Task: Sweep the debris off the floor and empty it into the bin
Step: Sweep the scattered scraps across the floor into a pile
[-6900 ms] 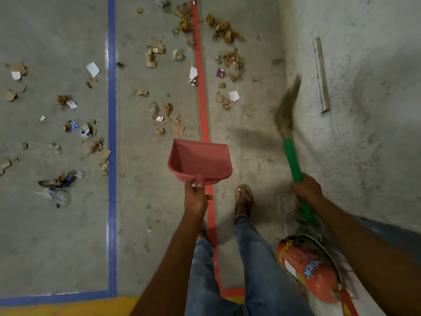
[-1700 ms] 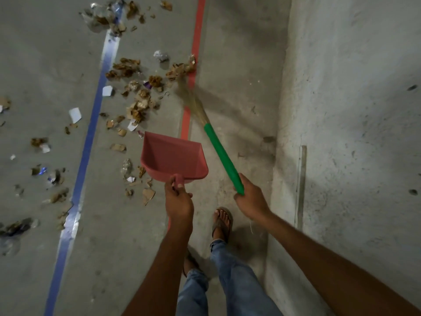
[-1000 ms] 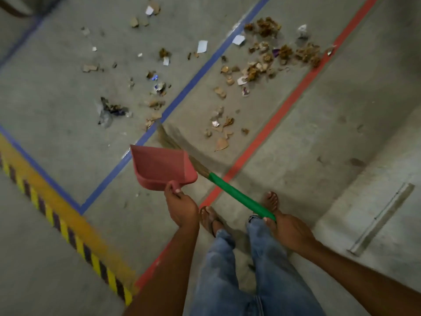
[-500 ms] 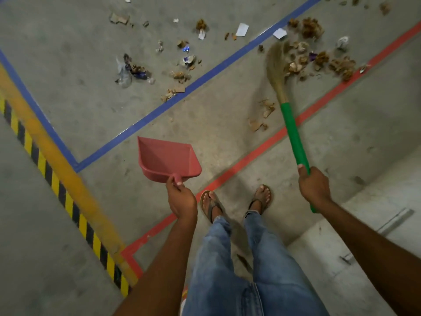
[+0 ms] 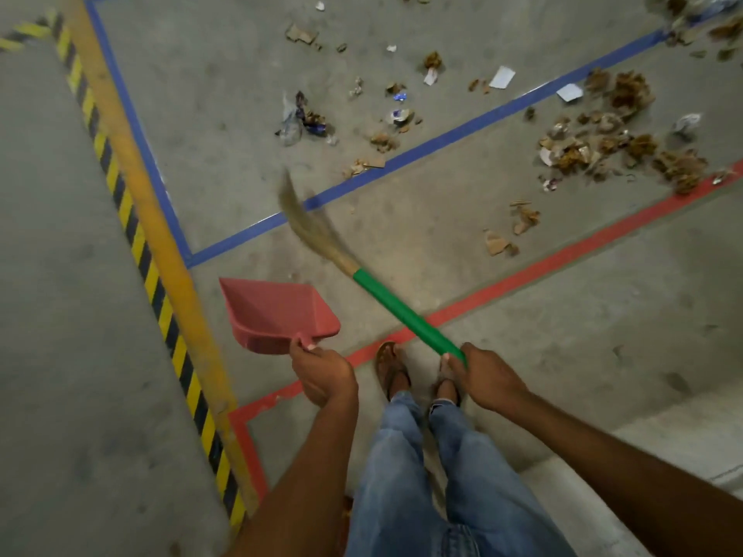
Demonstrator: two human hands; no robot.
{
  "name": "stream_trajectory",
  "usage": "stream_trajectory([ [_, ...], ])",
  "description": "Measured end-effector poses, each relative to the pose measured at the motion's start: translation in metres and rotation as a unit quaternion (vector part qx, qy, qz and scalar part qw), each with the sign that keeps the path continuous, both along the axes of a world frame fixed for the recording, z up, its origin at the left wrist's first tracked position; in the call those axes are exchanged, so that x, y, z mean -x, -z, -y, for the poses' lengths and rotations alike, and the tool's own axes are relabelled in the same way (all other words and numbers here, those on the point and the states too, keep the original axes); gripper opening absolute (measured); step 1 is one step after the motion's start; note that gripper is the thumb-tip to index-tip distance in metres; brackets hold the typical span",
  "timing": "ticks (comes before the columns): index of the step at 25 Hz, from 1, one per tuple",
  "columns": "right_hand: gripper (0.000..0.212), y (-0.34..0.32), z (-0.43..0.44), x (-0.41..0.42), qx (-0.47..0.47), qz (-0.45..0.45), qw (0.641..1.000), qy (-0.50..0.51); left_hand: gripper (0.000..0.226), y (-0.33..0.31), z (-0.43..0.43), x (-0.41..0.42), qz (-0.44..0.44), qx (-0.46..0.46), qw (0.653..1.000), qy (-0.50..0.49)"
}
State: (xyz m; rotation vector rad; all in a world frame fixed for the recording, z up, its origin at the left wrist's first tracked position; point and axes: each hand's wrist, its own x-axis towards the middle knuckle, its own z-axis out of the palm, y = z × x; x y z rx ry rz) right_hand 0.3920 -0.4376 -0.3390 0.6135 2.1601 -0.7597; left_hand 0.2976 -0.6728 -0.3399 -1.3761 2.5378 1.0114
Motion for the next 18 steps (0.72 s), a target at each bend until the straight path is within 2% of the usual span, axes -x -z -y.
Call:
stream_trajectory([
  [2, 0.041, 0.023, 0.032, 0.032, 0.009, 0.022, 0.998, -0.066, 0.038, 0.002, 0.019, -0.016, 0.001, 0.009, 0.999, -0.043],
  [4, 0.042, 0.046, 0.055, 0.061, 0.023, 0.051, 0.996, -0.072, 0.039, 0.008, 0.033, -0.033, 0.001, 0.014, 0.998, -0.064],
  [6, 0.045, 0.064, 0.063, 0.081, 0.008, 0.075, 0.997, -0.026, 0.038, 0.017, 0.042, -0.045, 0.011, 0.017, 0.998, -0.063],
  [8, 0.045, 0.072, 0.054, 0.084, -0.019, 0.088, 0.994, 0.065, 0.037, 0.023, 0.039, -0.052, 0.024, 0.008, 0.998, -0.059],
  [11, 0.048, 0.056, 0.021, 0.067, -0.036, 0.036, 0.985, 0.165, 0.036, 0.020, 0.021, -0.051, 0.035, -0.020, 0.999, -0.020],
  [13, 0.047, 0.033, -0.007, 0.051, -0.034, -0.009, 0.981, 0.192, 0.035, 0.013, 0.008, -0.046, 0.026, -0.046, 0.999, 0.002],
  [18, 0.051, -0.035, -0.036, 0.019, 0.011, -0.049, 0.991, 0.123, 0.035, -0.004, -0.001, -0.032, -0.007, -0.052, 0.998, -0.015],
])
